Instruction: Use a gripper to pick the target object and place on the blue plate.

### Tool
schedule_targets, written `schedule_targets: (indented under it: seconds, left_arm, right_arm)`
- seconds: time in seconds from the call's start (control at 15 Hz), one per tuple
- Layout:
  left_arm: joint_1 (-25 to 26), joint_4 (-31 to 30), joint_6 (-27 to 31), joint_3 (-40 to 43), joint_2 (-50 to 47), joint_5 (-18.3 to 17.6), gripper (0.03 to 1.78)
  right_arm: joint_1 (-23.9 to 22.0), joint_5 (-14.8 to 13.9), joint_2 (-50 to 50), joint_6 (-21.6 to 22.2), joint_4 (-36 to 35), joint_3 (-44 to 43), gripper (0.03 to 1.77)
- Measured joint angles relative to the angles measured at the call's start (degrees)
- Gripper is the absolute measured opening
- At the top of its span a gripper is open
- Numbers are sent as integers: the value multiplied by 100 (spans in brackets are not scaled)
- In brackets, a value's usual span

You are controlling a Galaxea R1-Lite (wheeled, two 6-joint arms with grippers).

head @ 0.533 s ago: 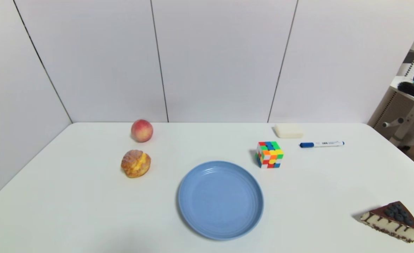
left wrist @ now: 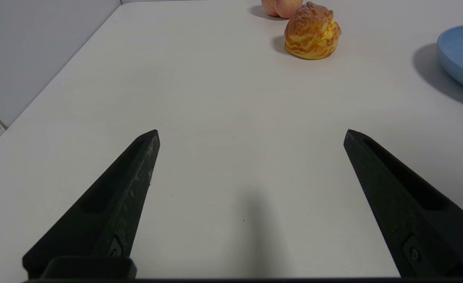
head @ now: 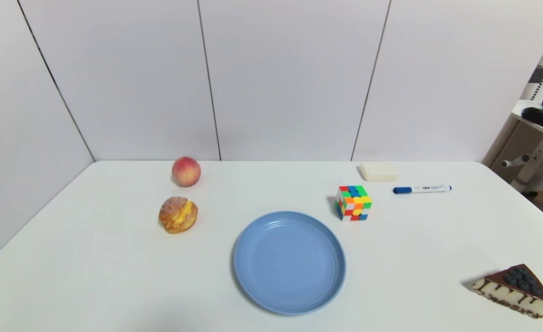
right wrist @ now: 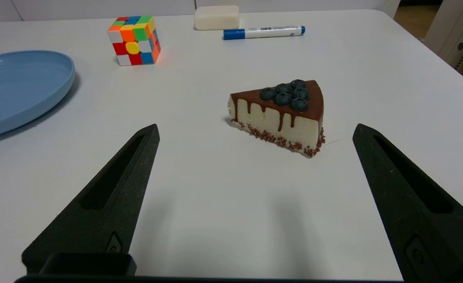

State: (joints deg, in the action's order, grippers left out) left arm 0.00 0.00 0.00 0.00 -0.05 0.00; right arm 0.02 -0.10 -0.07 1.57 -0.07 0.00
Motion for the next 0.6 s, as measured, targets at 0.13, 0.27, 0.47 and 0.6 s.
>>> schedule_targets:
  seconds: [0.13, 0.27, 0.47, 0.6]
  left_arm:
    - [0, 0, 0, 0, 0, 0, 169]
    - [0, 0, 0, 0, 0, 0, 169]
    - [0, 0, 0, 0, 0, 0, 169]
    - [0, 0, 0, 0, 12, -2, 169]
  right_arm:
    - [0, 0, 0, 0, 0, 0, 170]
    - [0, 2, 0, 0, 2, 0, 170]
    - [0, 0, 0, 0, 0, 0, 170]
    - [0, 0, 0, 0, 0, 0, 170]
